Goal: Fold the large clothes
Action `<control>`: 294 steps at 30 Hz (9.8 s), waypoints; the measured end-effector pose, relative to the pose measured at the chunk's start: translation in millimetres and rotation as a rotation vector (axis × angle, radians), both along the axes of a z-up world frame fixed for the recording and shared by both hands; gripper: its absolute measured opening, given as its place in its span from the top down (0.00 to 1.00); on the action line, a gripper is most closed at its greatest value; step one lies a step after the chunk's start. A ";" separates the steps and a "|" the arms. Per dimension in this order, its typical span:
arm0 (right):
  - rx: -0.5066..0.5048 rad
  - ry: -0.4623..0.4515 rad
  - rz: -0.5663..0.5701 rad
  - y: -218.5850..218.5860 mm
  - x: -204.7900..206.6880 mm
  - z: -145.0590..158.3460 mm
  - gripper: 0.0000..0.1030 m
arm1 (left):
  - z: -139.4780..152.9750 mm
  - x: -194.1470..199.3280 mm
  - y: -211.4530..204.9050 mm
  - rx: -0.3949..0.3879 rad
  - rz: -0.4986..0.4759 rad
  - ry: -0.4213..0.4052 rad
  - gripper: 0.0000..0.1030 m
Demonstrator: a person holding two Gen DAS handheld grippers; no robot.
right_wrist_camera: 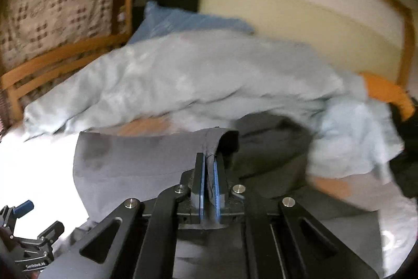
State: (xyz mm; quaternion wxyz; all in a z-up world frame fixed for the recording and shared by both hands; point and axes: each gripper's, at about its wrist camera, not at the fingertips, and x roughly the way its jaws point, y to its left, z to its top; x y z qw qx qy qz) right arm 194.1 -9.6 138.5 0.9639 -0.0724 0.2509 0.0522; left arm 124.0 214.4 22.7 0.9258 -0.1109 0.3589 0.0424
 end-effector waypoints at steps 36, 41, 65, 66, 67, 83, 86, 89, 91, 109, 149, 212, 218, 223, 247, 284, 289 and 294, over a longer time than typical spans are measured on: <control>0.329 0.438 -0.249 -283.3 -36.9 -122.7 0.17 | -37.1 89.1 -73.8 0.086 -0.234 0.133 0.00; 0.282 0.490 -0.236 -264.4 -5.3 -147.8 0.86 | -45.5 77.4 -66.9 0.129 -0.106 0.052 0.00; 0.103 0.224 -0.413 -260.2 -11.7 -114.5 0.20 | -30.1 63.8 -62.1 0.089 -0.133 -0.054 0.00; 0.098 0.208 -0.406 -262.1 -19.8 -109.7 0.18 | -25.3 59.2 -66.0 0.109 -0.142 -0.076 0.00; 0.084 0.185 -0.395 -264.8 -32.4 -101.7 0.16 | -20.6 53.5 -69.3 0.121 -0.151 -0.094 0.00; 0.082 -0.031 -0.341 -309.5 -215.2 -69.1 0.55 | -3.2 -45.0 -108.3 -0.031 -0.278 -0.096 0.00; 0.159 0.038 -0.274 -317.9 -218.8 -95.2 0.71 | -30.5 -30.0 -113.9 -0.049 -0.256 0.010 0.00; 0.228 0.081 -0.322 -338.2 -205.0 -127.7 0.71 | -42.1 -26.0 -125.0 0.062 -0.217 -0.010 0.00; 0.266 0.140 -0.351 -355.7 -188.5 -148.6 0.77 | -42.0 -23.6 -133.7 0.106 -0.218 -0.022 0.00; 0.281 0.148 -0.316 -355.5 -183.0 -160.5 0.37 | -49.8 -30.7 -138.6 0.147 -0.193 -0.017 0.00; 0.279 0.225 -0.443 -361.8 -177.8 -172.1 0.00 | -53.6 -33.9 -142.0 0.187 -0.174 -0.014 0.00; -0.081 0.061 0.012 -227.0 -252.8 -149.4 0.15 | -71.1 -133.9 -248.5 0.678 -0.538 -0.151 0.00; -0.546 0.101 -0.135 -183.3 -253.2 -188.7 0.15 | -72.1 -107.1 -220.8 0.668 -0.443 -0.091 0.00; -0.502 0.151 -0.223 -188.6 -224.9 -183.0 0.15 | -72.1 -79.7 -204.8 0.553 -0.389 -0.026 0.00; -0.421 0.151 -0.280 -210.0 -217.2 -178.2 0.81 | -55.3 -105.1 -169.4 0.617 -0.189 -0.046 0.86; -0.111 0.072 -0.445 -331.7 -137.1 -102.4 0.23 | 12.6 -13.8 -160.5 0.508 -0.232 -0.101 0.34; 0.021 -0.063 -0.503 -379.2 -187.5 -82.2 0.19 | 60.4 -91.5 -142.3 0.448 -0.194 -0.372 0.18; 0.227 -0.067 -0.408 -396.3 -203.2 -71.9 0.19 | 53.6 -96.3 -134.1 0.362 -0.133 -0.378 0.16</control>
